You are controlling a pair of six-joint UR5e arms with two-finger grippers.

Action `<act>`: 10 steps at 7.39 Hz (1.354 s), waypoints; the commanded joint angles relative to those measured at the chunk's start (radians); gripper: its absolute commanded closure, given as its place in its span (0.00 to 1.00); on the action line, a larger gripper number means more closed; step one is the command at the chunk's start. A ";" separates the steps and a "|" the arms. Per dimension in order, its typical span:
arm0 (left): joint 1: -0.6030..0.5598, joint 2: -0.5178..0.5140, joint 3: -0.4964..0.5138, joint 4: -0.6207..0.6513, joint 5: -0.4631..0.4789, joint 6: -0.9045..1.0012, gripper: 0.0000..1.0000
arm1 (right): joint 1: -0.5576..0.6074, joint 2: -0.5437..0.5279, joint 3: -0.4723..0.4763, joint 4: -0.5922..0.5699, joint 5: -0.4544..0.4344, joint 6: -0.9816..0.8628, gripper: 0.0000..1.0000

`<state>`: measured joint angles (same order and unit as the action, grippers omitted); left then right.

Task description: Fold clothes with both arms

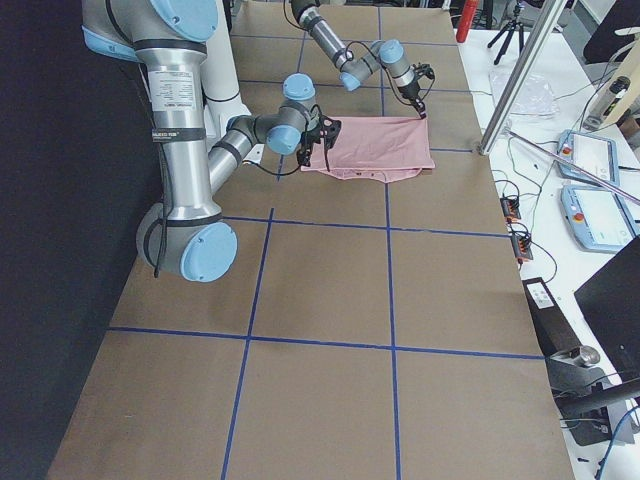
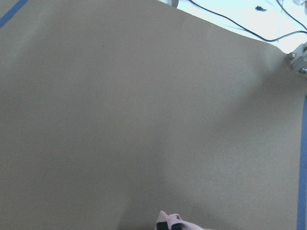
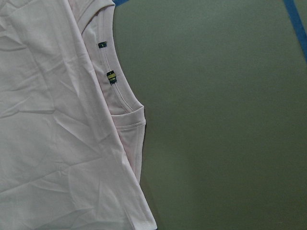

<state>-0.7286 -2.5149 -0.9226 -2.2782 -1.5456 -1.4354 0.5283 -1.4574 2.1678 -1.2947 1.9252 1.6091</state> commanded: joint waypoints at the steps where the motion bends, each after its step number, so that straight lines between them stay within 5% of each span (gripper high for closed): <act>1: 0.001 -0.012 0.031 -0.021 0.021 0.004 0.76 | -0.001 0.000 -0.005 0.000 -0.002 0.000 0.00; 2: 0.001 -0.010 0.031 -0.021 0.019 0.063 0.01 | -0.001 0.000 -0.005 0.000 -0.003 0.000 0.00; 4: -0.017 -0.001 -0.029 -0.018 -0.019 0.066 0.00 | -0.002 0.002 -0.016 0.000 -0.024 -0.002 0.00; 7: -0.008 0.305 -0.441 -0.009 -0.152 0.003 0.00 | -0.001 0.044 -0.026 -0.003 -0.052 -0.009 0.00; 8: 0.012 0.344 -0.476 -0.006 -0.157 -0.084 0.00 | -0.001 0.045 -0.028 -0.003 -0.052 -0.009 0.00; 9: 0.033 0.373 -0.557 0.078 -0.157 -0.120 0.00 | -0.001 0.045 -0.028 -0.003 -0.054 -0.011 0.00; 10: 0.105 0.437 -0.746 0.288 -0.157 -0.125 0.00 | -0.001 0.043 -0.028 -0.003 -0.064 -0.011 0.00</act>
<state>-0.6870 -2.1457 -1.4880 -2.1758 -1.7009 -1.5325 0.5276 -1.4146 2.1405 -1.2975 1.8697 1.5992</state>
